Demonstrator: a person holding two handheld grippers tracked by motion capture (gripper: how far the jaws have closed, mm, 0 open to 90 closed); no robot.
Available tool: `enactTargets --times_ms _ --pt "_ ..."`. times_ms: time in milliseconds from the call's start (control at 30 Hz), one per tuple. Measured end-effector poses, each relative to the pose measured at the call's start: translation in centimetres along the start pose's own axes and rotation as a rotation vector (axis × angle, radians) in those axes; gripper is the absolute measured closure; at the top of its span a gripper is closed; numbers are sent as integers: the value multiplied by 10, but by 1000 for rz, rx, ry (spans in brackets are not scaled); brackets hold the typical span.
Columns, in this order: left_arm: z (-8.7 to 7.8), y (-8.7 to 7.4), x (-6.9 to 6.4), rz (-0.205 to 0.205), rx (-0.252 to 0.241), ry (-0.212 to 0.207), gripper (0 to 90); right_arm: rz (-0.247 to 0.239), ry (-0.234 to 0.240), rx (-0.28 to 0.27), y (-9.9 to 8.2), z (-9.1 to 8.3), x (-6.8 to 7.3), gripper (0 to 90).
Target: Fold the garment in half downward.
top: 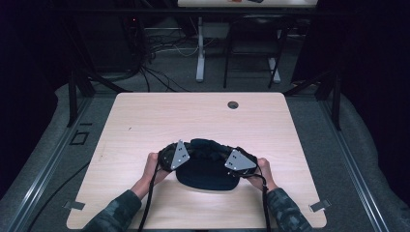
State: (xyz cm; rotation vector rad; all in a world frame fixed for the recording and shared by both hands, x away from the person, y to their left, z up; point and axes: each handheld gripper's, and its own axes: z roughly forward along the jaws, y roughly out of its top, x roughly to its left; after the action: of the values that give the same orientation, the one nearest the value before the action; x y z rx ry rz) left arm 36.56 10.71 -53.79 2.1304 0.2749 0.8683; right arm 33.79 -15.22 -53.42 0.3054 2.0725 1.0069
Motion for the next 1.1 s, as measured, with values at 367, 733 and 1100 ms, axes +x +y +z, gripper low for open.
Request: enactTargets --times_ms 367,733,1100 --pt "-3 -1 -5 -25 13 -29 768 77 60 19 -4 -5 2 729" --pt "-7 -3 -9 -51 21 -59 767 104 90 47 -4 -9 7 717" --pt "-12 -5 -12 -82 45 -107 747 138 129 77 -4 -15 13 694"
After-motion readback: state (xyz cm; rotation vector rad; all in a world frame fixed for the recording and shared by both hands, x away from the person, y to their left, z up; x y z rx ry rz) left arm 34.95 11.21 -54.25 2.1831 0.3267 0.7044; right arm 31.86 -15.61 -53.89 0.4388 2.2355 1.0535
